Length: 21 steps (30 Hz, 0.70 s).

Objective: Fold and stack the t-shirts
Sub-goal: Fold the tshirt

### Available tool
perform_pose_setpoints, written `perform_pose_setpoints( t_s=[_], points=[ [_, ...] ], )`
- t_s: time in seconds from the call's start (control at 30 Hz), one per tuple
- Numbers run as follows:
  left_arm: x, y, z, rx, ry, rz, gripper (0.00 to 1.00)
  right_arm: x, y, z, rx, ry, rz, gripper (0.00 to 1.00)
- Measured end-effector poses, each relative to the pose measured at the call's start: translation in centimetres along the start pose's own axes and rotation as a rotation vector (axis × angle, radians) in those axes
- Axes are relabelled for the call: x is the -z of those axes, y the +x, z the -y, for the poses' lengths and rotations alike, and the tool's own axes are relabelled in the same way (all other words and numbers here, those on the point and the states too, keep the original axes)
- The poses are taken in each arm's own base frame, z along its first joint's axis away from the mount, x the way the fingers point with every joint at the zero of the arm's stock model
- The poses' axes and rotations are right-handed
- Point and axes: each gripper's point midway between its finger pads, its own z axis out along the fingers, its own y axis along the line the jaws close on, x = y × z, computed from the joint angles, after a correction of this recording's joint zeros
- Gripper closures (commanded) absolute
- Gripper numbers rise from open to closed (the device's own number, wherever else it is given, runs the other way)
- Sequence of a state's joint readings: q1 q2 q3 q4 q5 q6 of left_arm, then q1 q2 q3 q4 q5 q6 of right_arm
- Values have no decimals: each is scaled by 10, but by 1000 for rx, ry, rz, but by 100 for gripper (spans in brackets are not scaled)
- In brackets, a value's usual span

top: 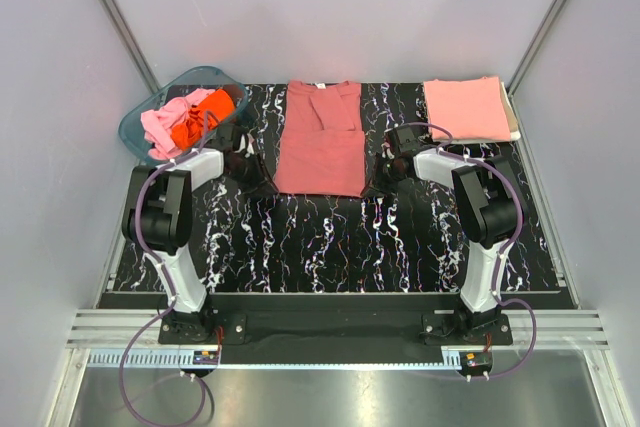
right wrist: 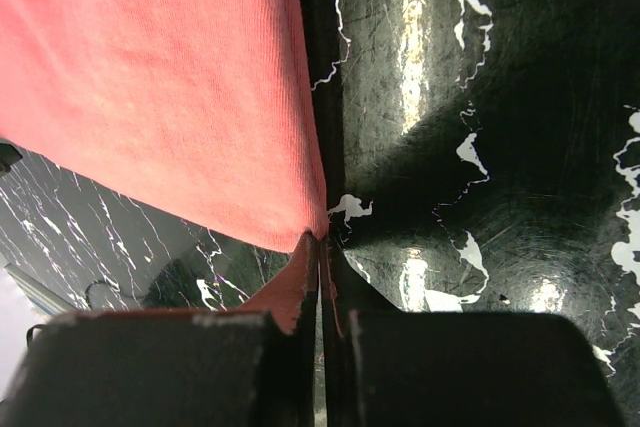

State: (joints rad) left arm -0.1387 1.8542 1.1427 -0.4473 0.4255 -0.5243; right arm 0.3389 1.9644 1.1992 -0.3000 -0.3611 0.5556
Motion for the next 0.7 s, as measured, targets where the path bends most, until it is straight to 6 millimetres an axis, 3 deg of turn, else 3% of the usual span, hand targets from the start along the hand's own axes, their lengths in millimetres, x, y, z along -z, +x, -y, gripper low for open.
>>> perform_pose_setpoints(
  t_s=[0.2, 0.7],
  points=[
    [-6, -3, -6, 24, 4, -12, 62, 0, 0, 0, -1, -5, -1, 100],
    [-14, -10, 2, 49, 66, -21, 67, 0, 0, 0, -2, -13, -3, 100]
  ],
)
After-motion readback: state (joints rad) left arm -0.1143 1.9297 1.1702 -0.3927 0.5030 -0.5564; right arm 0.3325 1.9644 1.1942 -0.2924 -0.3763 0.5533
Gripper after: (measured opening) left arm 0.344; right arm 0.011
